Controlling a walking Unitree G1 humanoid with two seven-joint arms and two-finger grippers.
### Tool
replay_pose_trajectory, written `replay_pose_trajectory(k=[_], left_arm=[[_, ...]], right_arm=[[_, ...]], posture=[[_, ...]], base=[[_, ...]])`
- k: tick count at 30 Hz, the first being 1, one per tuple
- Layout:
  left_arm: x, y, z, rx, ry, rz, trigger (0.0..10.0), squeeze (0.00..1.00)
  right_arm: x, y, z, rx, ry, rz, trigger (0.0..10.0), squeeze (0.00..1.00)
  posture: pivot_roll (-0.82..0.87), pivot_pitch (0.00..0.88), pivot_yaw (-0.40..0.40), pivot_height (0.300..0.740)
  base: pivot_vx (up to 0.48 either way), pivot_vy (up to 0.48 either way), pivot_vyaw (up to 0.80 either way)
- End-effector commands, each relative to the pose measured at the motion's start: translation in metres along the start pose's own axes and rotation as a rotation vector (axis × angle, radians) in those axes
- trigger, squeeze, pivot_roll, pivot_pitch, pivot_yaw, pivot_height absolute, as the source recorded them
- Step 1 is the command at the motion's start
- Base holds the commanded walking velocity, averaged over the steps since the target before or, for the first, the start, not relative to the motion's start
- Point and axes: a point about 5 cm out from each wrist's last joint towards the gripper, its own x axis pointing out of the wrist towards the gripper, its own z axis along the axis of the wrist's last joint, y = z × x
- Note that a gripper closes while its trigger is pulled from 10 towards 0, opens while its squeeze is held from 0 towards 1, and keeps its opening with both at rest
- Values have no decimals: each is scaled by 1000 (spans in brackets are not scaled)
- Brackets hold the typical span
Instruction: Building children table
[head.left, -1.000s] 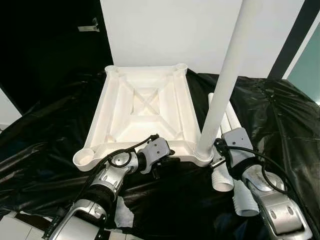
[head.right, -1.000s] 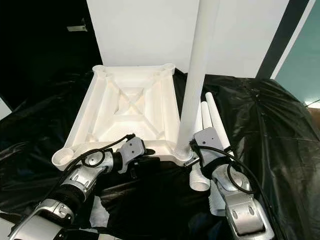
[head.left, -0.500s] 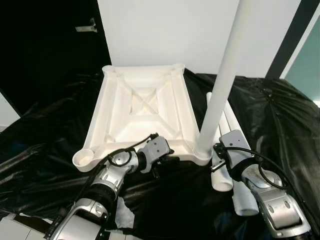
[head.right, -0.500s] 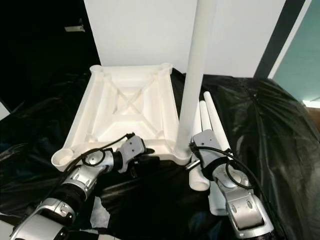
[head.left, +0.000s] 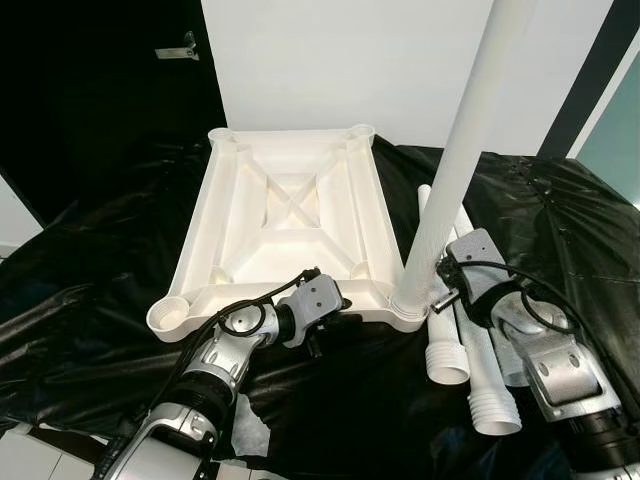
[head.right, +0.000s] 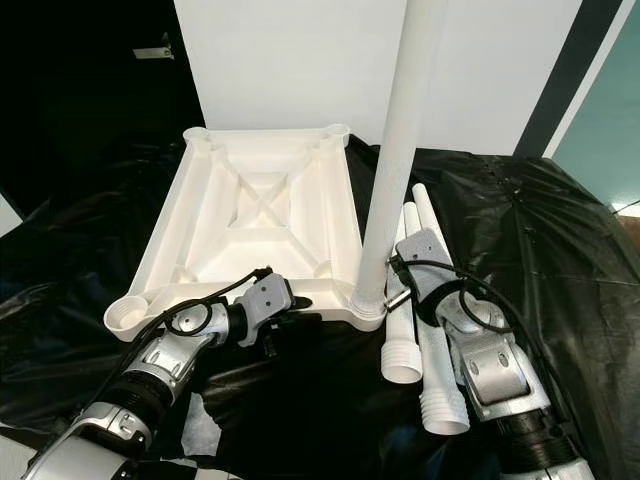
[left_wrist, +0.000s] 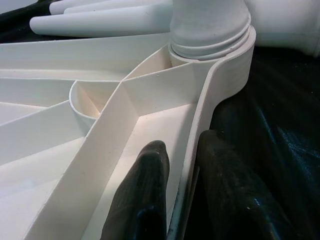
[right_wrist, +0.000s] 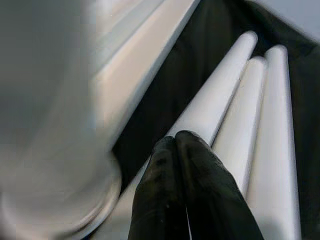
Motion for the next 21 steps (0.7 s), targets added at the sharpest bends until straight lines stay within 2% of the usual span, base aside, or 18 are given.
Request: replay_pose_trajectory(k=[1, 8, 12, 15, 17, 21], left_arm=[[-2, -13, -40, -131, 158, 156, 0, 0], [4, -13, -34, -113, 143, 141, 0, 0], [8, -11, -29, -104, 126, 139, 0, 0], [8, -10, -28, -102, 124, 140, 0, 0], [8, -10, -28, -101, 125, 140, 0, 0], [8, -9, -29, -100, 126, 140, 0, 0]], right_arm=[[-5, 7, -3, 17, 18, 10, 10000, 0], [-16, 20, -6, 38, 7, -4, 10000, 0], [-22, 28, -5, 59, -14, 34, 10000, 0], [-27, 32, -1, 69, -30, 88, 10000, 0], [-33, 37, 5, 48, -55, 179, 10000, 0], [-32, 33, 7, 19, -71, 220, 10000, 0]], posture=[[16, 0, -60, 740], [-15, 0, -41, 740], [-25, 0, -35, 740], [-28, 0, -32, 740], [-28, 0, -32, 740], [-28, 0, -31, 740]], base=[[0, 0, 0], [0, 0, 0], [0, 0, 0], [0, 0, 0], [0, 0, 0], [0, 0, 0]])
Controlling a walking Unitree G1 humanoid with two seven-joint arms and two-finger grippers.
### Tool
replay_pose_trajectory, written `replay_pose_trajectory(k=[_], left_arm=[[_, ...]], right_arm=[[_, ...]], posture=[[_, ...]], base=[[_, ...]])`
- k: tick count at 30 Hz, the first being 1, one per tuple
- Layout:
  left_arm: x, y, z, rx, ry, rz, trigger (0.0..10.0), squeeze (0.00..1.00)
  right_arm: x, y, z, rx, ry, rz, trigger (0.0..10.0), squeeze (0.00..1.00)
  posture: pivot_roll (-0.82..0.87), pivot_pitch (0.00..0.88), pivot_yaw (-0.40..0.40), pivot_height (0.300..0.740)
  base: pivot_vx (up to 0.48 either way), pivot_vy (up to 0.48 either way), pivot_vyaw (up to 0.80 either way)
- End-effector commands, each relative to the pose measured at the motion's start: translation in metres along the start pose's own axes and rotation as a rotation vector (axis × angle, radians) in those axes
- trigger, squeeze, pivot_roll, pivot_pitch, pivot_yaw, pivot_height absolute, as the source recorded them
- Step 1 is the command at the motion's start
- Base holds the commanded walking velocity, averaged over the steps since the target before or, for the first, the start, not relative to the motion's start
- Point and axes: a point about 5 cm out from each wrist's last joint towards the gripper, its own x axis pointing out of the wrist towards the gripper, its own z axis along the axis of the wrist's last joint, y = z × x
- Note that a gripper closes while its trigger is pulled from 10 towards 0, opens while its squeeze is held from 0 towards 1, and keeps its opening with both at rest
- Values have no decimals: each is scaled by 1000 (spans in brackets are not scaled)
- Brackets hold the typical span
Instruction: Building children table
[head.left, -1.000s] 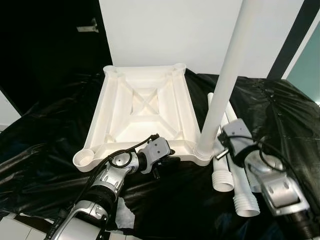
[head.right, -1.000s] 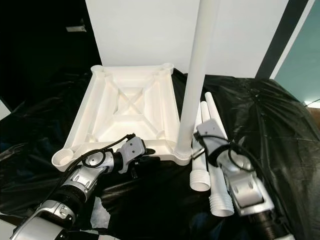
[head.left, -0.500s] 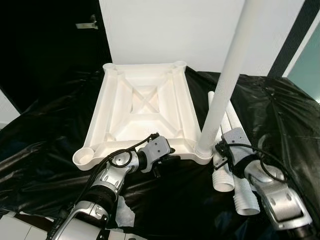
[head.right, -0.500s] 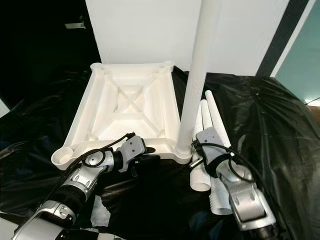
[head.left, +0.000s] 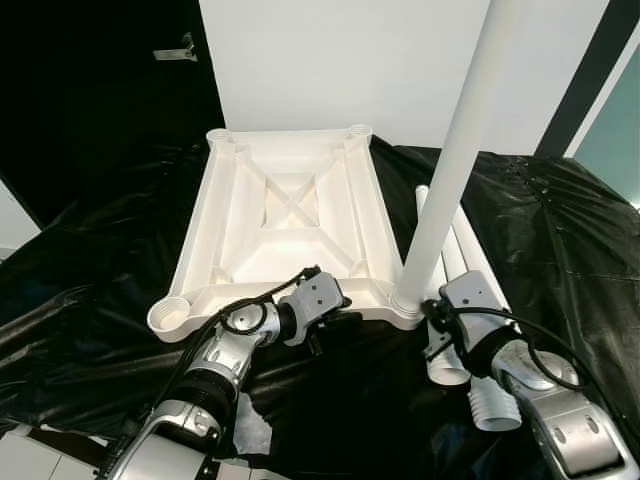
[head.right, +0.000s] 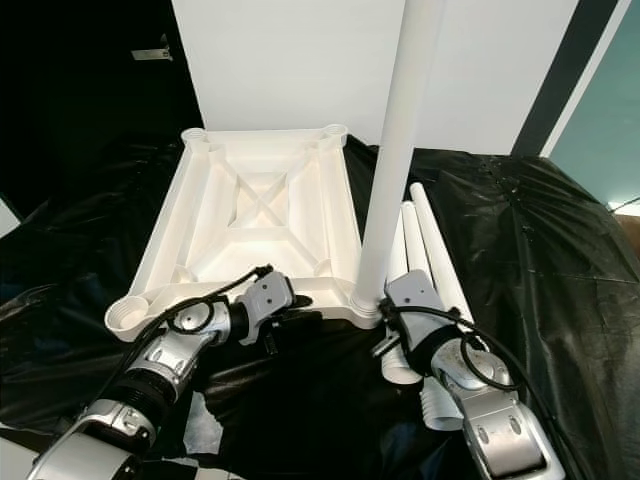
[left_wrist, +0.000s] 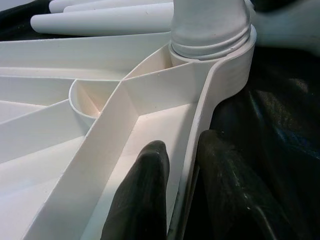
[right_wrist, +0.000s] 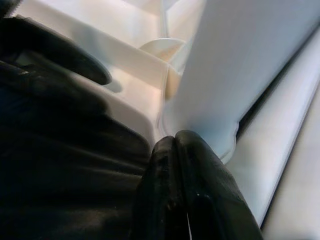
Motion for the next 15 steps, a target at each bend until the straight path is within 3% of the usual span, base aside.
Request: replay_pose_trajectory(k=[1, 8, 15], left_arm=[[3, -10, -30, -90, 122, 139, 0, 0], [4, -8, -28, -84, 119, 147, 0, 0], [-3, -5, -32, -85, 128, 170, 0, 0]], right_arm=[[2, -5, 1, -19, -5, 21, 10000, 0], [13, -26, -5, -66, 16, 30, 10000, 0], [22, -55, -31, -152, 106, 13, 10000, 0]], posture=[[-28, 0, -31, 740], [-12, 0, -39, 740], [22, 0, -52, 740]], base=[[0, 0, 0], [0, 0, 0], [0, 0, 0]])
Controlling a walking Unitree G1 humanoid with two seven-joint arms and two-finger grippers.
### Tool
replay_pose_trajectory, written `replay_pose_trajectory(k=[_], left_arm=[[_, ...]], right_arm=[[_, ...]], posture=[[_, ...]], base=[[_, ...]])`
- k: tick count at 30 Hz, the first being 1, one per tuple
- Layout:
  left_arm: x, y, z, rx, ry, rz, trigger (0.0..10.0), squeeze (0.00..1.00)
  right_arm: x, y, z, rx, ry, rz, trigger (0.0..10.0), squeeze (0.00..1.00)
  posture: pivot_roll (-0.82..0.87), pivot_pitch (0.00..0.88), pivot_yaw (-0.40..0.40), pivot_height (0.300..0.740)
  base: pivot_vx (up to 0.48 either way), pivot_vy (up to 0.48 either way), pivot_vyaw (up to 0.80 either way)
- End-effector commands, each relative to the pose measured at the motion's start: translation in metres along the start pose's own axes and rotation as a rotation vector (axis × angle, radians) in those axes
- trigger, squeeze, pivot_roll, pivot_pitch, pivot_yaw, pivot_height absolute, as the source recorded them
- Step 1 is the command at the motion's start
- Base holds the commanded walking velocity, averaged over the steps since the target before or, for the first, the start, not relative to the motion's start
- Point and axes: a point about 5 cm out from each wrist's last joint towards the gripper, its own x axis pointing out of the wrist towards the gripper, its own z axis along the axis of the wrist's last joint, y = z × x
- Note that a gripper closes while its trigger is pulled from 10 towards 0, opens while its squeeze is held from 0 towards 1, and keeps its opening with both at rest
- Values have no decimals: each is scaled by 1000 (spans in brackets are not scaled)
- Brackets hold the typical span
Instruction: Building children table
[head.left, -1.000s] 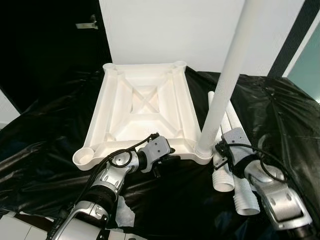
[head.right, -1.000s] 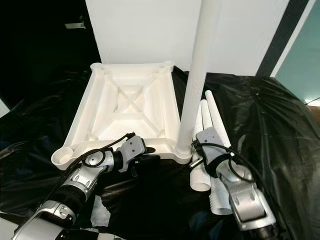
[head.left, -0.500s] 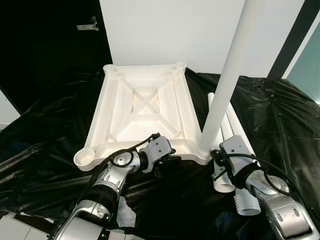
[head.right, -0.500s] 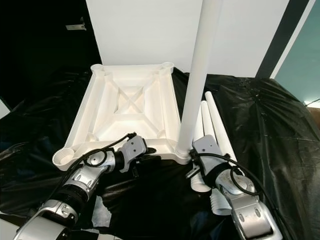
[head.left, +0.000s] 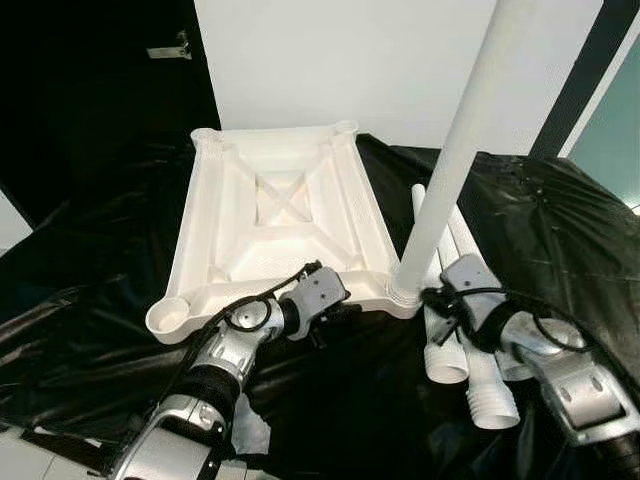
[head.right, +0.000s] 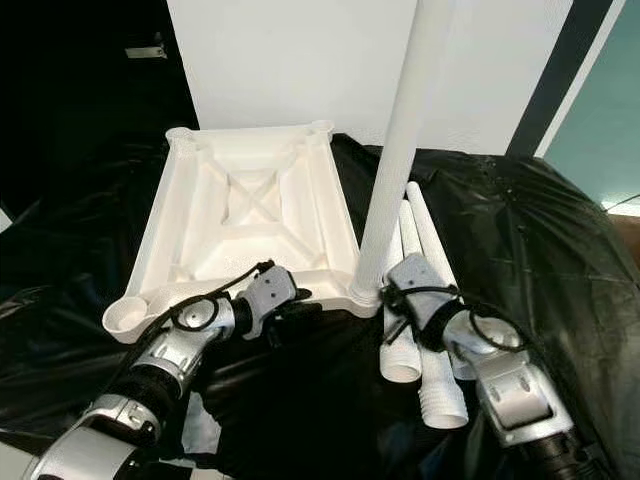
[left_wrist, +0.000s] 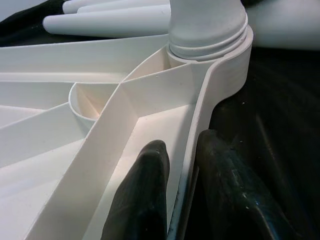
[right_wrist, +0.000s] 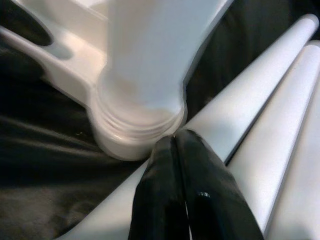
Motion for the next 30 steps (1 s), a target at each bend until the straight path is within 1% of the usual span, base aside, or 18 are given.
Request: replay_pose_trajectory(k=[1, 2, 3, 4, 6, 7, 8, 9, 11, 13, 14, 17, 19, 21, 23, 25, 27, 30], left_arm=[[-4, -13, -35, -86, 126, 98, 0, 0], [-5, -13, -35, -86, 127, 98, 0, 0], [-5, -13, -35, -86, 127, 98, 0, 0], [-5, -14, -35, -87, 126, 95, 0, 0], [-5, -14, -35, -87, 126, 95, 0, 0], [-5, -15, -35, -88, 121, 87, 0, 0], [-5, -15, -35, -88, 121, 87, 0, 0], [-4, -17, -33, -85, 115, 76, 0, 0], [-4, -16, -33, -84, 112, 77, 0, 0], [-5, -15, -32, -84, 110, 89, 0, 0], [-5, -15, -32, -84, 110, 89, 0, 0], [-8, -15, -35, -82, 119, 95, 0, 0], [-8, -15, -35, -83, 123, 96, 0, 0], [-10, -14, -39, -91, 145, 105, 0, 0], [-10, -14, -41, -88, 170, 96, 0, 0], [-7, -16, -42, -84, 205, 87, 0, 0], [-6, -16, -42, -85, 220, 88, 0, 0], [-4, -15, -43, -90, 258, 128, 0, 0]], right_arm=[[2, -10, -21, -31, 76, -4, 10000, 0], [4, -14, -24, -45, 86, -8, 10000, 0], [4, -14, -24, -45, 86, -8, 10000, 0], [8, -20, -27, -58, 95, -20, 10000, 0], [8, -20, -27, -58, 95, -20, 10000, 0], [14, -27, -28, -56, 94, -37, 10000, 0], [14, -27, -28, -56, 94, -37, 10000, 0], [24, -34, -25, -69, 84, -48, 10000, 0], [26, -33, -21, -57, 68, -43, 10000, 0], [27, -28, -16, -38, 45, -30, 10000, 0], [27, -28, -16, -38, 45, -30, 10000, 0], [26, -16, -16, -15, 21, -20, 10000, 0], [26, -14, -16, -11, 18, -20, 10000, 0], [21, 0, -6, 9, -26, -6, 10000, 0], [19, 9, 0, 13, -53, 1, 10000, 0], [21, 13, 3, 11, -66, 4, 10000, 0], [22, 15, 4, 11, -70, 5, 10000, 0], [23, 16, 7, 15, -80, -6, 10000, 0]], posture=[[27, 0, -52, 740], [27, 0, -52, 740], [27, 0, -52, 740], [30, 0, -52, 740], [30, 0, -52, 740], [40, 0, -51, 740], [40, 0, -51, 740], [52, 0, -50, 740], [62, 0, -51, 740], [62, 0, -51, 740], [62, 0, -51, 740], [65, 0, -46, 740], [64, 0, -46, 740], [41, 0, -35, 740], [29, 0, -30, 740], [19, 0, -25, 740], [19, 0, -25, 740], [13, 0, -20, 740]], base=[[0, 0, 0], [0, 0, 0], [0, 0, 0], [0, 0, 0], [0, 0, 0], [0, 0, 0], [0, 0, 0], [0, 0, 0], [0, 0, 0], [0, 0, 0], [0, 0, 0], [0, 0, 0], [0, 0, 0], [0, 0, 0], [0, 0, 0], [0, 0, 0], [0, 0, 0], [0, 0, 0]])
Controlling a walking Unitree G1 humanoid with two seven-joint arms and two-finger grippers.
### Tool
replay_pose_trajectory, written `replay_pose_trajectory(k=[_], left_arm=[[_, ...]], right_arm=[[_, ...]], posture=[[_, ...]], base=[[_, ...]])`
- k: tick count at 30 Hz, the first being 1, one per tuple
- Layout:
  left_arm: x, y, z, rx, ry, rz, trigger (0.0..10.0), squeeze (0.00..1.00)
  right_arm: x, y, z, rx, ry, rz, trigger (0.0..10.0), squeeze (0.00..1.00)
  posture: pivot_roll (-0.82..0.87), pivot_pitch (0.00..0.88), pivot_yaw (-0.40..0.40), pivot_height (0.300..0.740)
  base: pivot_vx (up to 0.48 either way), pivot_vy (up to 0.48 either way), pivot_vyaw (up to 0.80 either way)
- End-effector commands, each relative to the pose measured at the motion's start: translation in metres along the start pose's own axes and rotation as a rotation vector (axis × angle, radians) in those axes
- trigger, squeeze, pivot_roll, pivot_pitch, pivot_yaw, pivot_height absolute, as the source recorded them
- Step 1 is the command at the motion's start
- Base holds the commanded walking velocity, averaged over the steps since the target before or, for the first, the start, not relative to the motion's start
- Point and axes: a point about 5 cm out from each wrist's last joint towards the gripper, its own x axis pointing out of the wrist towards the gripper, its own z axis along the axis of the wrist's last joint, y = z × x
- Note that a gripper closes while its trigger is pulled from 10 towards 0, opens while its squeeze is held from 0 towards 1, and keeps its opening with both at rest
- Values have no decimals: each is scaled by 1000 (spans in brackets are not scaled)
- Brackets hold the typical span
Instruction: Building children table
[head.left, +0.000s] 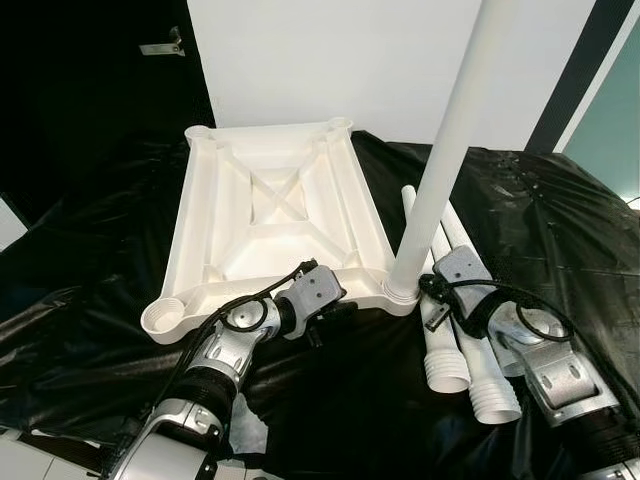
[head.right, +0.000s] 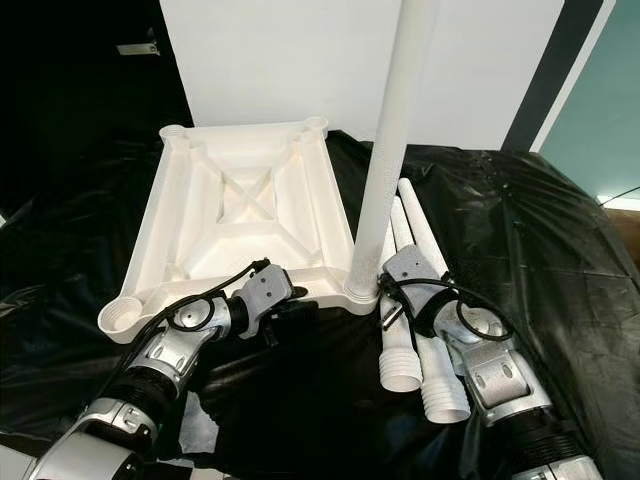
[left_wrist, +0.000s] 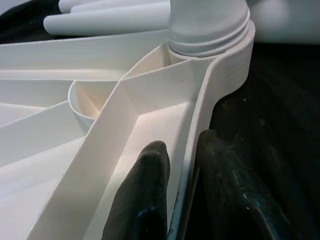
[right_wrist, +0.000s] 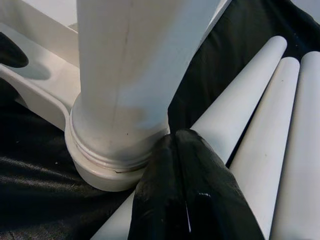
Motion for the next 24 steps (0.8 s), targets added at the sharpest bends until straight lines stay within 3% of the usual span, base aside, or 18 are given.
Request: replay_pose_trajectory(k=[1, 9, 14, 18, 24], left_arm=[[1, -16, -41, -92, 211, 116, 0, 0], [0, -14, -40, -175, 222, 237, 0, 0], [10, -22, -15, -376, 73, 280, 0, 0], [12, -21, -11, -389, 61, 296, 0, 0], [15, -9, -9, -398, 86, 459, 0, 0]], right_arm=[[2, 6, 2, 5, -9, 23, 10000, 0], [3, 7, 11, 18, -27, 2, 10000, 0], [6, 9, 14, 19, -28, 2, 10000, 0], [7, 10, 15, 18, -29, 5, 10000, 0], [5, 15, 21, 17, -44, 40, 10000, 0]], posture=[[13, 0, -20, 740], [19, 0, -29, 740], [22, 0, -39, 740], [25, 0, -41, 740], [18, 0, -40, 740]], base=[[0, 0, 0], [0, 0, 0], [0, 0, 0], [0, 0, 0], [0, 0, 0]])
